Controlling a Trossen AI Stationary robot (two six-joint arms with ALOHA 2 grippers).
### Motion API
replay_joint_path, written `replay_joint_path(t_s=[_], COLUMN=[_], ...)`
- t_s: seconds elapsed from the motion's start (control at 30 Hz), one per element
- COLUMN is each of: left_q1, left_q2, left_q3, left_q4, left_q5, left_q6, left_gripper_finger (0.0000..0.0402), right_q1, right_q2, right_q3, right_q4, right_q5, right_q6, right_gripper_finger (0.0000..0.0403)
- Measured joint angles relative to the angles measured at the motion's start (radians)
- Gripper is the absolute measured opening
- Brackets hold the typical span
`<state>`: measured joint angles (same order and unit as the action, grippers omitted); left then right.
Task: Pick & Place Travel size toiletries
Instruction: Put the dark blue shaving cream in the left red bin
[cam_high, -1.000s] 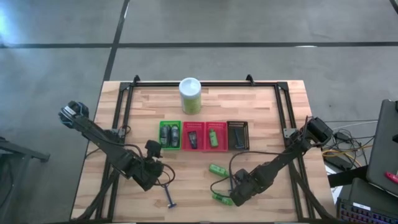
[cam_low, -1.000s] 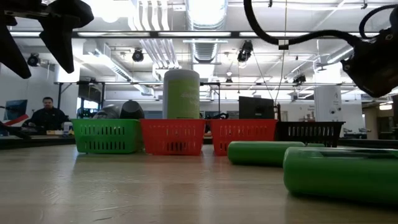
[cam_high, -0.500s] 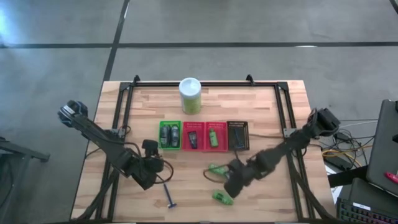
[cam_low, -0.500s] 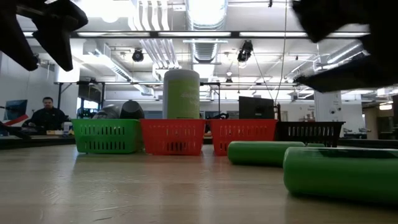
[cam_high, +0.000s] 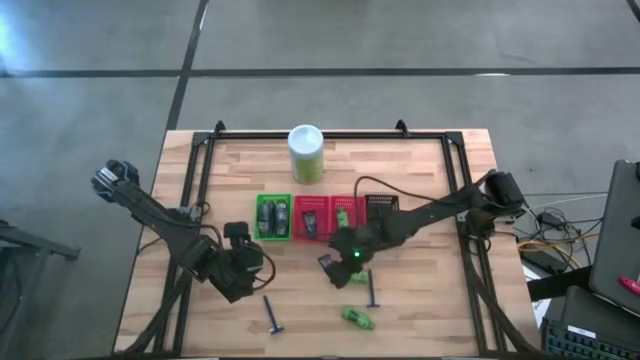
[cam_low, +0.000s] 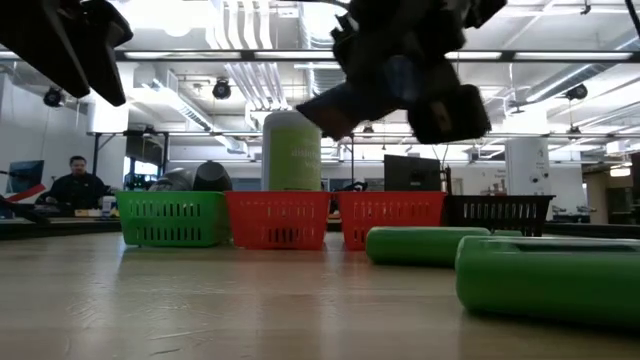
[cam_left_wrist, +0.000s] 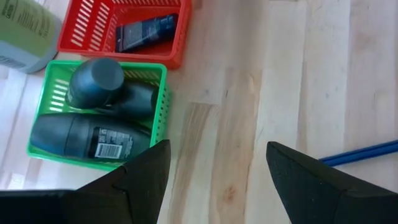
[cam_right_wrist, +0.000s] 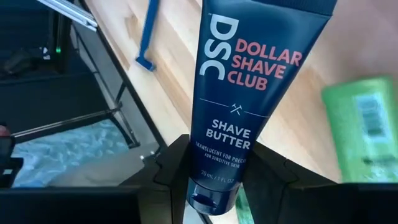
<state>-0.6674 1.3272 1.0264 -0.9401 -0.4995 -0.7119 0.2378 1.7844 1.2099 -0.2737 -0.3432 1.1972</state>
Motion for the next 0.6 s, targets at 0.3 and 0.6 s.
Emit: replay_joint_path(t_s=[0.3,0.6], left_q1=[0.0,0.008], left_q2=[-0.006,-0.009], left_q3=[0.0,-0.001], left_q4=[0.023,0.05], left_q5=[0.0,0.01], left_q6=[-0.001,-0.16], left_gripper_finger=[0.027,0.027], right_q1=[-0.024,-0.031], right_q2=[0.194,0.198], right_q3=[0.132,0.246], right_q4=[-0.001,-0.096], right_q5=[0.006,0.048], right_q6=[-0.034,-0.128], right_gripper_finger=[0.0135,0.0109])
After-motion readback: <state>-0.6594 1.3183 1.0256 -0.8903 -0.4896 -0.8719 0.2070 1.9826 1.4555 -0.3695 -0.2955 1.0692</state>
